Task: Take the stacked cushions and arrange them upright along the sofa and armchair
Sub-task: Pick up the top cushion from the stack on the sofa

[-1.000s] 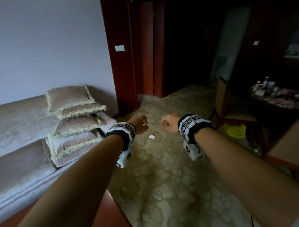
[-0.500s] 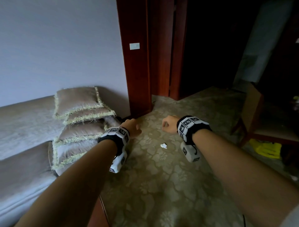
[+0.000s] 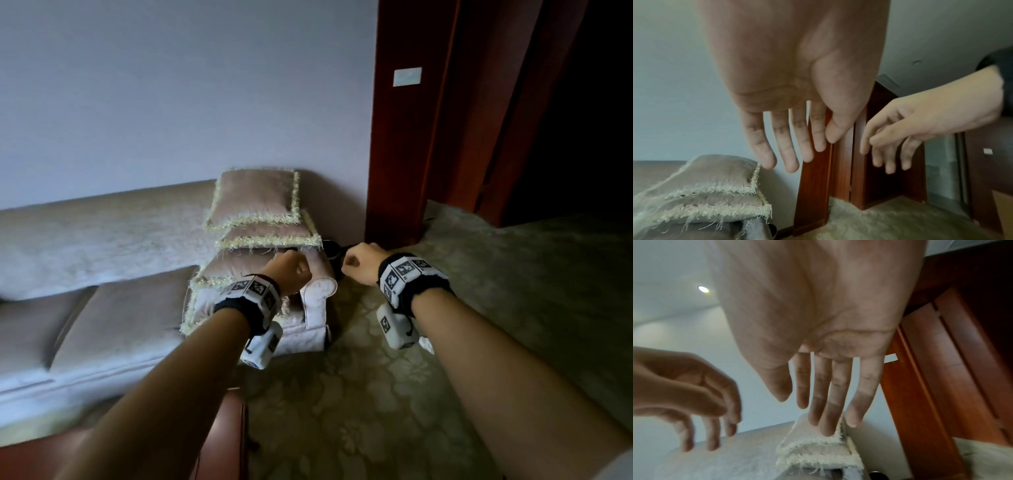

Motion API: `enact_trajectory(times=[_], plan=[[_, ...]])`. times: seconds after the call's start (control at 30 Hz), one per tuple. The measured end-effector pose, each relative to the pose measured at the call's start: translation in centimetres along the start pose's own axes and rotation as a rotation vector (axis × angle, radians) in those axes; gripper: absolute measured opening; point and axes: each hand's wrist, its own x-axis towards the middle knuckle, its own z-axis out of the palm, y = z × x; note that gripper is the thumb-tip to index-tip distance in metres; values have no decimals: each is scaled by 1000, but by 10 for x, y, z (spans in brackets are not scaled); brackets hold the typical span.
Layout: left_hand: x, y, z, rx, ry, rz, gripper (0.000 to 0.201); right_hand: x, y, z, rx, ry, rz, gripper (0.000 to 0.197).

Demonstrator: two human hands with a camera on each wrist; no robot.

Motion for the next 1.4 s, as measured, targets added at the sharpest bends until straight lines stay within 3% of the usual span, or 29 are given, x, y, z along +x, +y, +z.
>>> enact_trajectory(times=[0.27, 0.37, 0.8, 1.23, 1.4], plan=[[84, -67, -3, -26, 56, -4, 17, 127, -28, 15, -7, -138, -166, 26], [130, -98, -9, -38, 82, -4, 18, 178, -38, 17, 3, -125, -199, 25], [316, -230, -89, -8, 140, 103, 15, 392, -71, 15, 35, -24, -109, 22], [482, -353, -110, 39, 117, -57, 16, 621, -77, 55, 6, -104, -136, 16], [535, -396, -110, 80, 96, -180, 26, 705, -69, 70, 21, -195, -154, 27]])
